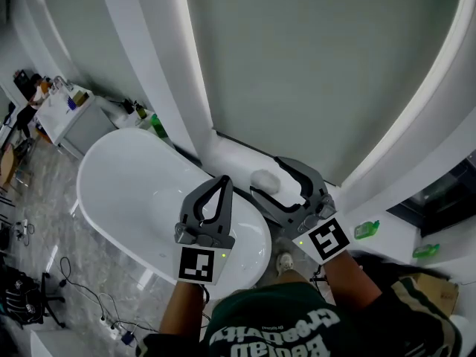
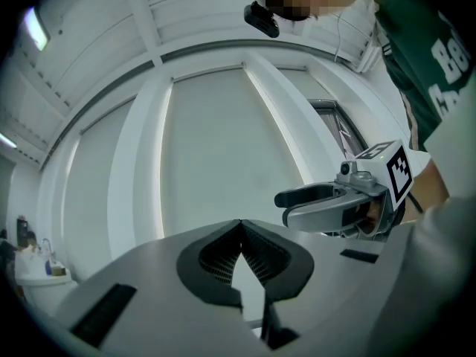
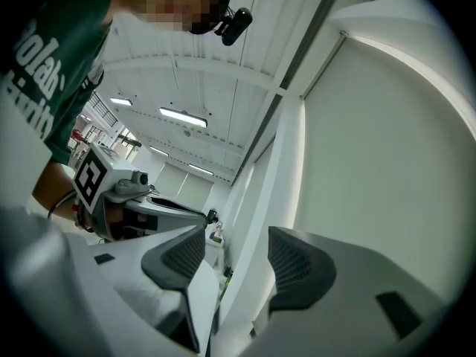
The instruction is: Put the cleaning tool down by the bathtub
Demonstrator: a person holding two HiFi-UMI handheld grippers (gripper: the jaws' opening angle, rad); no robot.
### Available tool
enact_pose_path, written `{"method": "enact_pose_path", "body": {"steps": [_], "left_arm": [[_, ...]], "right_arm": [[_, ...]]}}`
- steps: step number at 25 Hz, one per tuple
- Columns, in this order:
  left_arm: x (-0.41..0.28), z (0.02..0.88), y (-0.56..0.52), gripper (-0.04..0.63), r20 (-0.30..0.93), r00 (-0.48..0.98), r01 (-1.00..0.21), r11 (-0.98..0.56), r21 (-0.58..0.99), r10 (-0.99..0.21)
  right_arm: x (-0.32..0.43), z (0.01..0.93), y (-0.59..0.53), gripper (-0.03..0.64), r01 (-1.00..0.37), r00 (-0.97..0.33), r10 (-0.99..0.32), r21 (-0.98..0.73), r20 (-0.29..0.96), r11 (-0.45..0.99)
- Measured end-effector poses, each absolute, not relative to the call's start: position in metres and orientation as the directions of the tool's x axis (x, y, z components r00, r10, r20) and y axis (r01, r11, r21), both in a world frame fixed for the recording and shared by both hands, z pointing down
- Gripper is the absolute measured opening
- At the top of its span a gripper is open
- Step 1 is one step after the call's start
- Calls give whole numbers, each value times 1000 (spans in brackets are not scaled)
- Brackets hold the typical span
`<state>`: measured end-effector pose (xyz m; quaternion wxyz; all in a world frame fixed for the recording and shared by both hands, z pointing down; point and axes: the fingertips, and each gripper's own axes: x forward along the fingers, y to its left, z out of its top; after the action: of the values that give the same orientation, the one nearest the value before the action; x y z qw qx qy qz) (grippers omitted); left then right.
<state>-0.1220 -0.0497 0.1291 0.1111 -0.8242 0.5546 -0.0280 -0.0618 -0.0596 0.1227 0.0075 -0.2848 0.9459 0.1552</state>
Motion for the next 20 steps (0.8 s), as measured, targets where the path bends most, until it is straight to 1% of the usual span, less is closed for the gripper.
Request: {"method": "enact_pose_path", "body": {"steps": [4, 7, 9, 13, 16, 20], "left_arm": [[-130, 117, -34, 8, -77, 387, -884, -346, -315, -919], [-132, 110, -25, 8, -88, 405, -880, -362, -307, -910], [-132, 105, -20, 8, -94, 415, -877, -370, -308, -905], [-135, 102, 0, 8, -99, 418, -870, -366, -330, -903], [-144, 103, 14, 8, -108, 417, -874, -366, -318, -902], [-146, 100, 15, 8, -112, 412, -884, -367, -291, -904]], "right_arm": [[-70, 103, -44, 233, -549, -835, -529, 297, -150, 782], [-76, 94, -36, 180, -546, -837, -520, 323, -169, 773], [-78, 88, -33, 124, -545, -838, -518, 335, -175, 769], [-85, 85, -14, 46, -531, -847, -503, 327, -175, 782], [-96, 84, 4, 17, -516, -857, -484, 323, -178, 794], [-102, 83, 13, 16, -479, -878, -449, 326, -169, 815]]}}
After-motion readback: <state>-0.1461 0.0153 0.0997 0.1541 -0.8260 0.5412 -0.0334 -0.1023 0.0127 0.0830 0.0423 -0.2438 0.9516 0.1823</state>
